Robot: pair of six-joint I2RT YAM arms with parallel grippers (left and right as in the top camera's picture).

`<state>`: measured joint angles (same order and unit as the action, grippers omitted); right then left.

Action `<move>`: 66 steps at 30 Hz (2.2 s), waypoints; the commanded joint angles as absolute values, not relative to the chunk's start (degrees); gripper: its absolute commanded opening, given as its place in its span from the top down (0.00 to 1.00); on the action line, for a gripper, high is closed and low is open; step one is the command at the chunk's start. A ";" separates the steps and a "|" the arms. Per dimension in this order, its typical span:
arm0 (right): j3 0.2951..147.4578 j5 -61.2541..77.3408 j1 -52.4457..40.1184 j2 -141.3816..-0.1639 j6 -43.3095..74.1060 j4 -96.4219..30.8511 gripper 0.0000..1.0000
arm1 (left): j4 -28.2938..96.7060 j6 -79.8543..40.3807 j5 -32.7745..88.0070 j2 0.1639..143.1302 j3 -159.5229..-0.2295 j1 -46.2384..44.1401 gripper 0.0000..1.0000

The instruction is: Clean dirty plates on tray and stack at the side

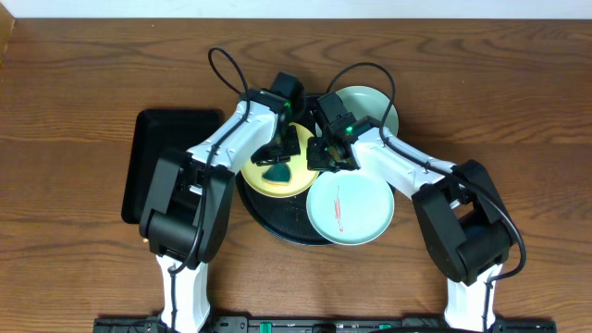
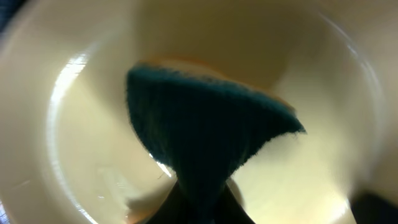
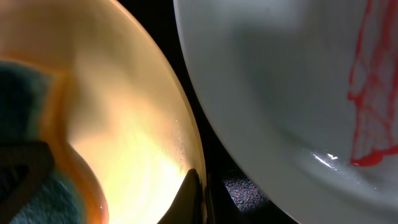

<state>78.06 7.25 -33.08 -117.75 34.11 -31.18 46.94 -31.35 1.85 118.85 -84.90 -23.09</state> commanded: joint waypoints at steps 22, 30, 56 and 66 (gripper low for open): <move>77.89 6.48 -33.32 -119.17 33.80 -31.73 0.99 | 44.03 -31.42 3.86 119.81 -84.88 -20.03 0.93; 77.89 6.39 -33.32 -119.20 33.82 -31.88 0.99 | 49.10 -31.75 5.02 110.08 -89.14 -15.79 0.93; 88.97 -15.81 -39.64 -110.04 16.58 -39.51 0.99 | 56.53 -25.10 2.50 94.52 -88.60 4.51 0.92; 89.08 -49.67 -50.74 -102.32 11.68 -39.24 0.99 | 56.53 -25.12 2.50 94.52 -87.79 4.60 0.93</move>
<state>87.61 -32.73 -47.75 -105.23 14.87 -39.40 56.49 -26.48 3.03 94.63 -88.42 4.47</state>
